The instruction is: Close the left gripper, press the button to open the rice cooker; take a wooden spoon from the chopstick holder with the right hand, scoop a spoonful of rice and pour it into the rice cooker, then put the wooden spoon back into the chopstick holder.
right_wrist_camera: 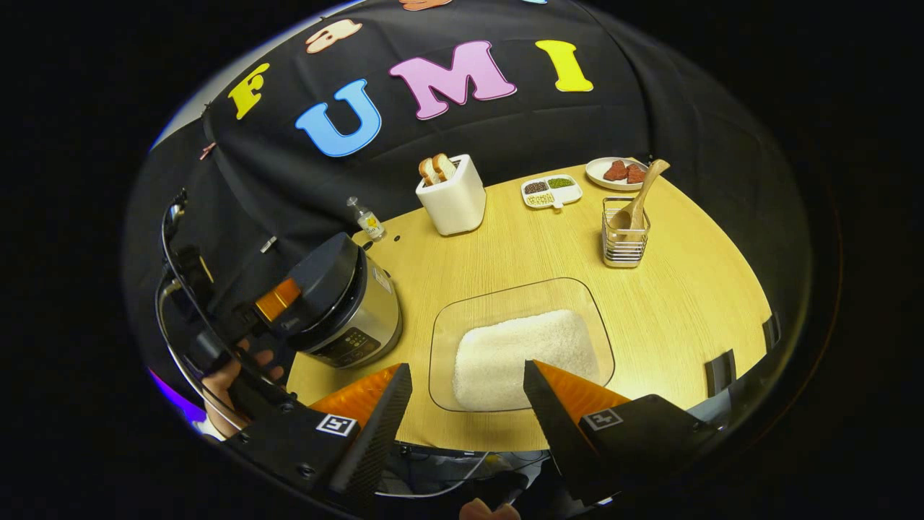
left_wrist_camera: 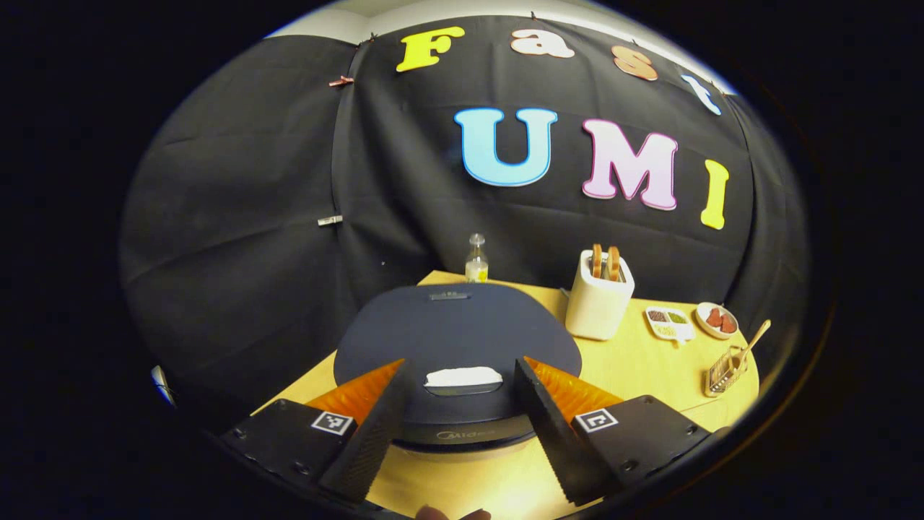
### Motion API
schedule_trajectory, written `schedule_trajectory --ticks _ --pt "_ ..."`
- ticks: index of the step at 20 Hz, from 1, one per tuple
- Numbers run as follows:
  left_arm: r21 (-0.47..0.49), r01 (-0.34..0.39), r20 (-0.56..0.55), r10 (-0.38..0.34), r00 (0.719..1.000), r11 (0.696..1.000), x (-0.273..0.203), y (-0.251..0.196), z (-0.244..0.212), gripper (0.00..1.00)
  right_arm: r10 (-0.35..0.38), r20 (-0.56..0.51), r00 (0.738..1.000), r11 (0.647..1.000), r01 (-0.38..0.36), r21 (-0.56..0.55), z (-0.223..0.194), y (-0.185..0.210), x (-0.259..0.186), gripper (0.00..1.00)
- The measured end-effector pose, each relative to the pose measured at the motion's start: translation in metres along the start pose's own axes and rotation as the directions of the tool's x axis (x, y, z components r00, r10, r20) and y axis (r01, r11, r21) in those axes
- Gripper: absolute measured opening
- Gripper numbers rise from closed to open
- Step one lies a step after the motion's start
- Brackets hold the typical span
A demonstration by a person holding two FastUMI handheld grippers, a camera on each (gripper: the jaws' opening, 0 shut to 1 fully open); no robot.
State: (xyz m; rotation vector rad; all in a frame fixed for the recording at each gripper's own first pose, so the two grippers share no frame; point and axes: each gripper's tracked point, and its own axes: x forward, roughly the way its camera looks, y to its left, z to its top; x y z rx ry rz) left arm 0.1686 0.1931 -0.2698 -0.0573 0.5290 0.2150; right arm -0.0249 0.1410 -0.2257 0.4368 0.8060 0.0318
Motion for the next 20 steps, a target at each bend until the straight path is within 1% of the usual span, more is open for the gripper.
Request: schedule_trajectory --ticks 1,2,3,4,5,6,7,9,11,13,15,16,18,20 --pt "0.003 -0.003 -0.01 0.003 1.0 1.0 0.0 0.0 -0.008 0.96 -0.003 -0.004 1.0 1.0 0.003 0.0 -0.001 -0.001 0.001 0.97" --pt "0.009 -0.004 0.031 0.004 1.0 1.0 -0.001 0.001 -0.001 0.96 -0.005 -0.007 1.0 1.0 0.005 -0.001 -0.002 -0.001 0.001 0.97" --pt "-0.008 -0.011 0.031 0.011 0.999 1.0 -0.002 0.002 -0.005 0.96 -0.007 -0.01 1.0 1.0 0.007 -0.004 -0.004 -0.001 0.001 0.97" --pt "-0.05 -0.009 0.059 0.012 0.998 0.999 -0.001 0.003 -0.004 0.96 -0.008 -0.015 1.0 1.0 0.008 -0.006 -0.004 -0.001 0.002 0.97" --pt "-0.082 -0.009 0.061 0.014 0.998 0.997 0.004 0.003 -0.01 0.97 -0.008 -0.018 1.0 1.0 0.007 -0.009 -0.006 0.0 0.002 0.97" --pt "-0.069 -0.02 0.053 0.024 0.998 0.997 0.002 0.001 -0.016 0.97 -0.009 -0.015 1.0 1.0 0.008 -0.012 -0.004 0.001 0.002 0.97" --pt "-0.021 -0.03 0.081 0.032 0.996 0.999 0.003 -0.001 -0.014 0.98 -0.008 -0.013 1.0 1.0 0.008 -0.013 -0.003 0.003 0.001 0.97" --pt "-0.034 -0.03 0.141 0.034 0.989 0.999 0.005 0.001 -0.013 0.97 -0.006 -0.013 1.0 1.0 0.006 -0.008 -0.003 0.003 0.002 0.97" --pt "-0.013 -0.019 0.18 0.021 0.983 1.0 0.005 0.001 -0.011 0.96 -0.004 0.002 1.0 1.0 0.004 -0.001 0.003 0.006 -0.001 0.98" --pt "-0.019 0.029 0.162 -0.026 0.986 0.999 0.002 -0.001 -0.01 0.96 -0.008 0.021 1.0 1.0 0.008 -0.003 0.01 0.005 -0.003 0.97" --pt "-0.045 0.116 0.091 -0.111 0.99 0.992 -0.011 -0.008 -0.009 0.94 -0.011 0.036 0.999 1.0 0.011 0.005 0.016 0.004 -0.004 0.98" --pt "-0.068 0.147 0.093 -0.141 0.986 0.987 -0.02 -0.01 -0.004 0.94 -0.014 0.044 0.999 1.0 0.014 0.008 0.02 0.003 -0.004 0.97" --pt "-0.088 0.204 0.124 -0.192 0.973 0.975 -0.046 -0.013 0.02 0.94 -0.02 0.073 0.997 1.0 0.019 0.014 0.032 0.001 -0.008 0.97" --pt "-0.077 0.303 0.132 -0.292 0.947 0.95 -0.071 -0.033 0.027 0.94 -0.031 0.116 0.993 0.999 0.028 0.022 0.05 -0.004 -0.015 0.98"
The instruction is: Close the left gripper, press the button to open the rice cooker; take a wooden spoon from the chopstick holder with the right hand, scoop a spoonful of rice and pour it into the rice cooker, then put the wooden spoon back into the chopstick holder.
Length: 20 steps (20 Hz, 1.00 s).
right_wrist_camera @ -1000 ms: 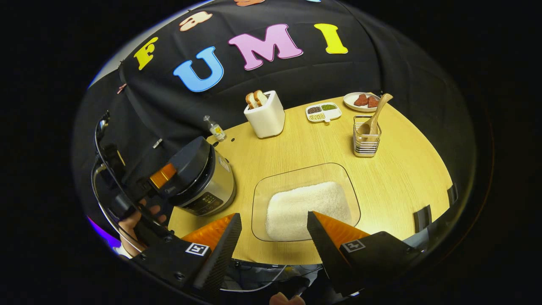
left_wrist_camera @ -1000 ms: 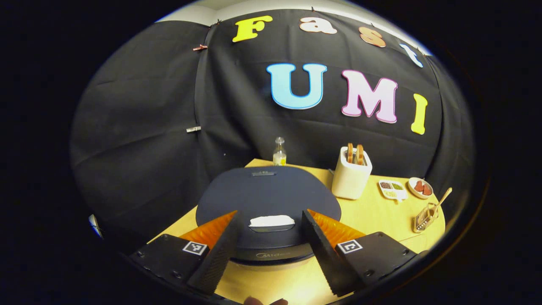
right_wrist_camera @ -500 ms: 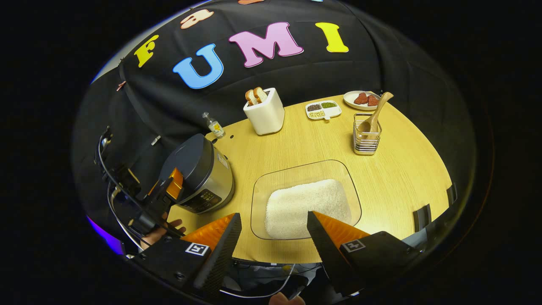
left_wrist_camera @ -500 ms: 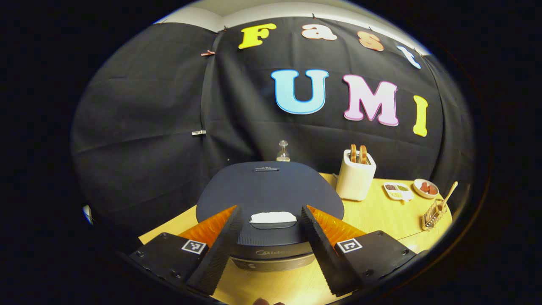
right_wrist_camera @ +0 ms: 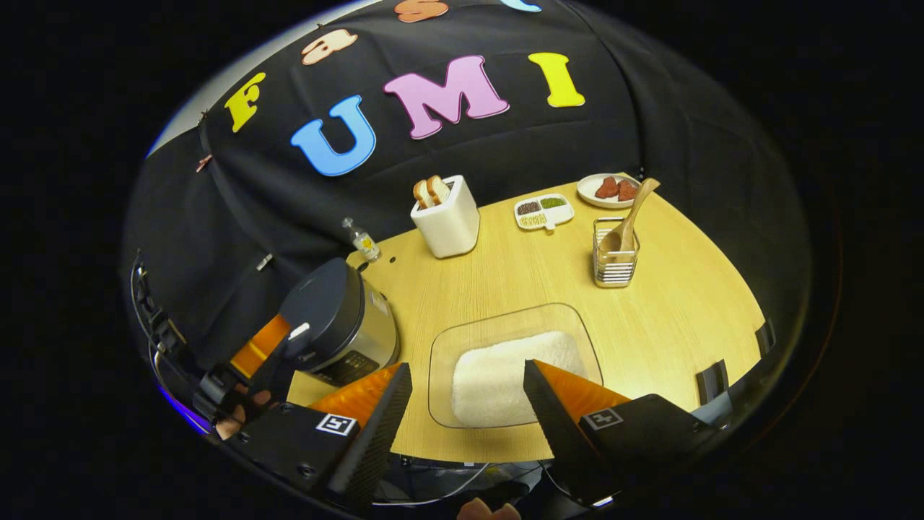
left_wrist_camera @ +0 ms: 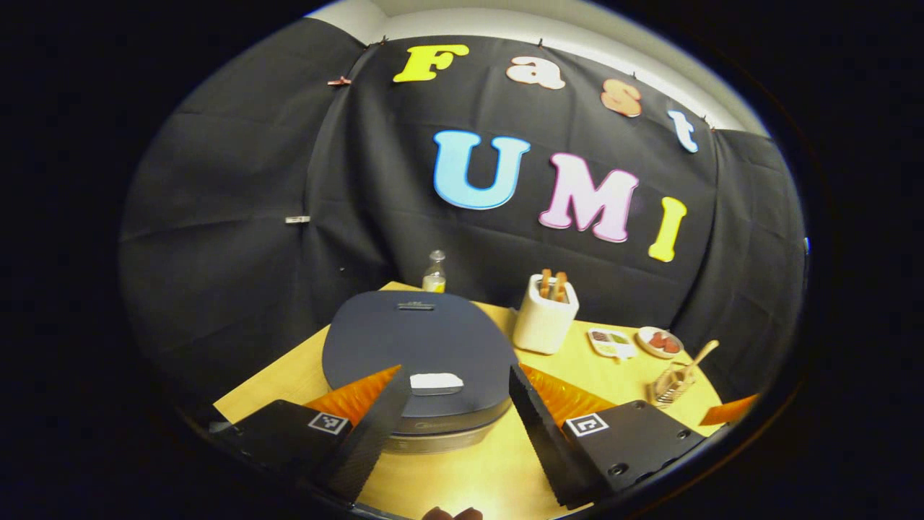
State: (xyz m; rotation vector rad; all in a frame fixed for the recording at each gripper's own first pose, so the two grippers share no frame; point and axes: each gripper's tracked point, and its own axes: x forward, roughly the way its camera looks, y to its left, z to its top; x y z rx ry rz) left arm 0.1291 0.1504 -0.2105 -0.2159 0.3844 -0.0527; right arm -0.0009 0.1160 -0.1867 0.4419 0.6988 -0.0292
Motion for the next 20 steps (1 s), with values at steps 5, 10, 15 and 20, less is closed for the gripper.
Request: schedule_trajectory --ticks 5,10,15,20 --pt "0.017 0.137 0.028 -0.137 0.99 0.99 -0.045 -0.047 0.027 0.94 -0.093 0.253 0.963 0.993 0.109 -0.052 0.083 -0.03 -0.039 0.97" --pt "0.111 0.177 0.091 -0.188 0.978 0.978 -0.077 -0.107 0.047 0.93 -0.072 0.521 0.851 0.937 0.237 -0.257 0.155 -0.039 -0.087 0.97" --pt "0.177 0.114 0.176 -0.145 0.974 0.978 -0.101 -0.153 0.066 0.93 0.008 0.513 0.858 0.925 0.189 -0.331 0.152 -0.052 -0.09 0.98" --pt "0.135 0.031 0.185 -0.055 0.981 0.99 -0.113 -0.165 0.055 0.94 0.096 0.499 0.861 0.912 0.125 -0.39 0.152 -0.067 -0.087 0.98"
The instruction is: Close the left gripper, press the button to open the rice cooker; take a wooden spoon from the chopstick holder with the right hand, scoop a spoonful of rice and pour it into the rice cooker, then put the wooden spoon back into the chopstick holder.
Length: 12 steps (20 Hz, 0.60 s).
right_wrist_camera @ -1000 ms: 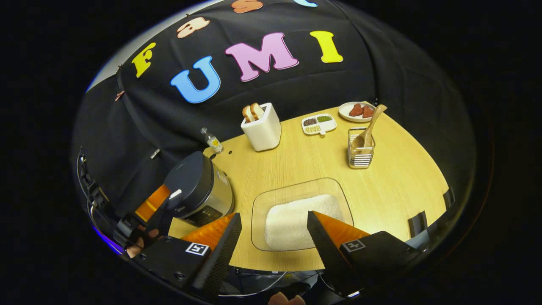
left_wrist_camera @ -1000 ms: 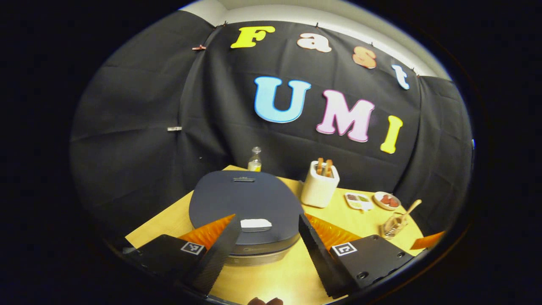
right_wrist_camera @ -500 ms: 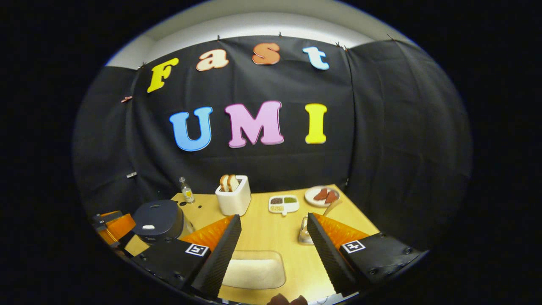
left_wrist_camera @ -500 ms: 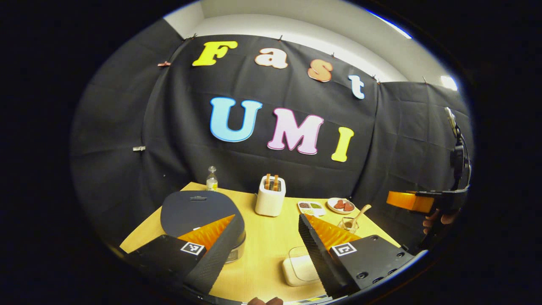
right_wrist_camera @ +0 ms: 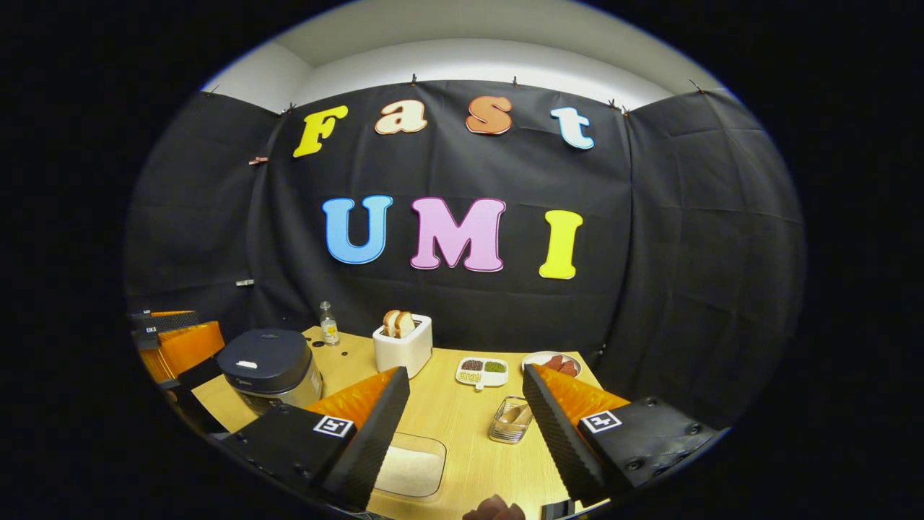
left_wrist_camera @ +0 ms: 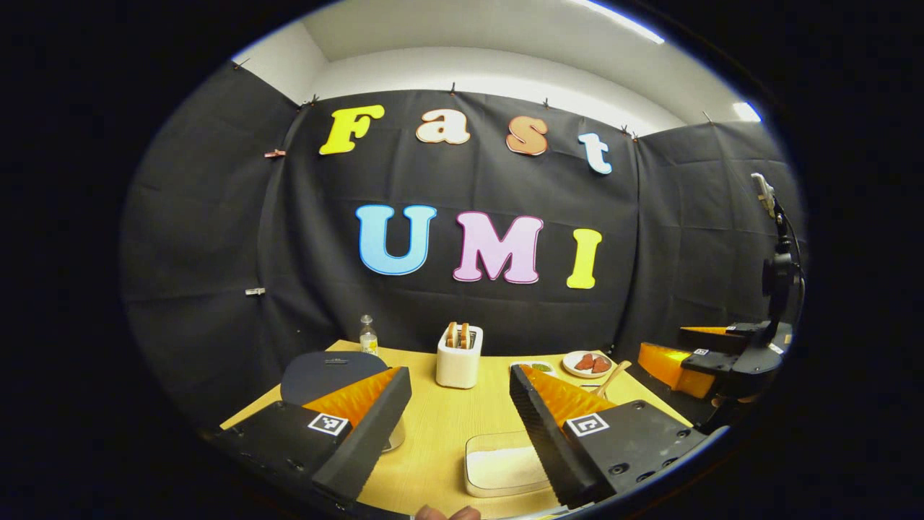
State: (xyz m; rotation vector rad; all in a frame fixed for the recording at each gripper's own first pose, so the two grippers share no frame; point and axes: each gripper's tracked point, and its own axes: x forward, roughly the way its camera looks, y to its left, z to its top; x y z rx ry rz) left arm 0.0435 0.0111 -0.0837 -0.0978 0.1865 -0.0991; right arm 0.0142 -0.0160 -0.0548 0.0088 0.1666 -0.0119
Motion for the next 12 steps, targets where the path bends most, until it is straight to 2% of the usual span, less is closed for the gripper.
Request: schedule_trajectory --ticks 4,7,11,12 --pt "0.038 -0.026 -0.01 0.027 1.0 0.999 -0.003 -0.008 0.003 0.94 0.011 0.022 1.0 1.0 -0.012 0.022 0.007 -0.014 -0.001 0.98" --pt "0.072 -0.034 0.0 0.034 0.999 0.997 -0.005 -0.01 0.008 0.94 0.021 -0.013 1.0 0.999 -0.02 0.04 -0.003 -0.014 0.001 0.98" --pt "0.055 -0.044 -0.027 0.045 0.999 0.998 -0.006 -0.011 0.0 0.94 0.05 -0.026 0.998 0.998 -0.049 0.047 -0.006 -0.008 0.008 0.98" --pt "0.057 -0.049 -0.025 0.051 0.998 0.997 -0.007 -0.009 0.002 0.91 0.057 -0.035 0.998 0.998 -0.056 0.041 -0.008 -0.006 0.009 0.98"
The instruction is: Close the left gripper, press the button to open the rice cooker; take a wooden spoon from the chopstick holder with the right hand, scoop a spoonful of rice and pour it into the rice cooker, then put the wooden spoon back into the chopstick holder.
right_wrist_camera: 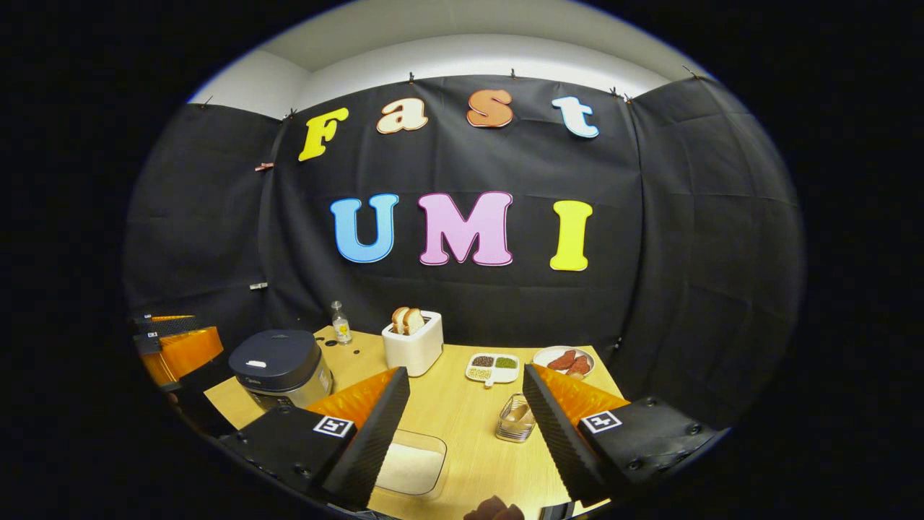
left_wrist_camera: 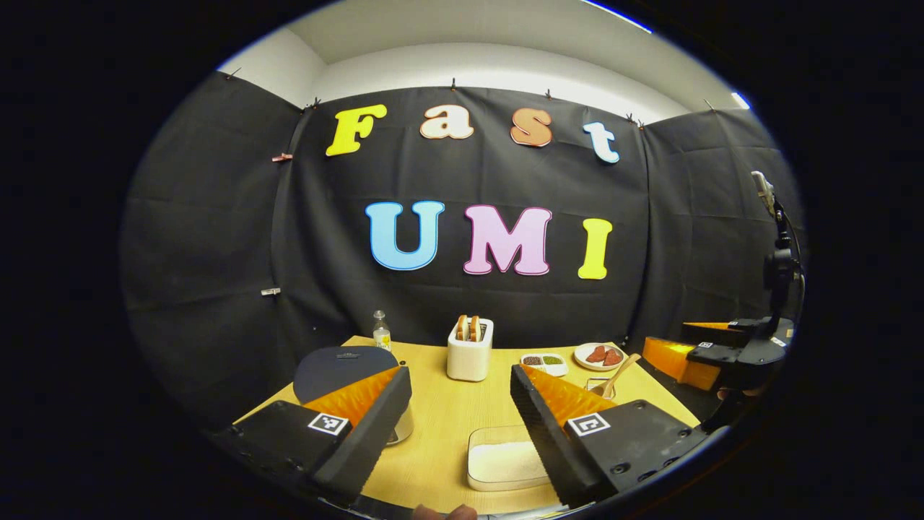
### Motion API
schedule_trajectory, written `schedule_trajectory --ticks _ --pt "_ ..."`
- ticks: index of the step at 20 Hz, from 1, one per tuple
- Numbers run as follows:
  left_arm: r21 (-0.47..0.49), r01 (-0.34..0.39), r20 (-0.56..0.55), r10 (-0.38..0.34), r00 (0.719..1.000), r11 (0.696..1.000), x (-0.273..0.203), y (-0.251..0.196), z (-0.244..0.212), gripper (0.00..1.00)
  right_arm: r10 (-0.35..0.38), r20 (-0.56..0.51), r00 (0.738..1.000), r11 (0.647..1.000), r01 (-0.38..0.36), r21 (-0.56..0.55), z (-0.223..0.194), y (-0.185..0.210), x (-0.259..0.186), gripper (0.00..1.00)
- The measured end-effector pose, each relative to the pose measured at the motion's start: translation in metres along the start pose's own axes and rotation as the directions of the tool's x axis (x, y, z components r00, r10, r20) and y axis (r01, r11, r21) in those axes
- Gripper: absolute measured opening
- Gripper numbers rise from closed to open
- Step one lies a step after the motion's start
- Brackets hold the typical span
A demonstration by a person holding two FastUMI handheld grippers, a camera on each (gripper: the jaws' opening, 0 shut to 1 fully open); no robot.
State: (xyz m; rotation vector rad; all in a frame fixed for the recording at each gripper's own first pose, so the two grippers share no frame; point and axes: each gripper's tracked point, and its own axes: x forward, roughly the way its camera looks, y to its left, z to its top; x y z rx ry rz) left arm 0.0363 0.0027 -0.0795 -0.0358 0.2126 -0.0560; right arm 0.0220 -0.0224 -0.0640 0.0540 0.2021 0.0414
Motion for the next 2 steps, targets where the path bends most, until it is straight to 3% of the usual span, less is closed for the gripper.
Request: schedule_trajectory --ticks 2 --pt "-0.002 -0.009 0.004 0.009 1.0 1.0 -0.0011 0.0067 0.0006 0.94 0.01 -0.011 1.0 1.0 -0.01 -0.011 -0.0007 0.0051 0.0045 0.98"
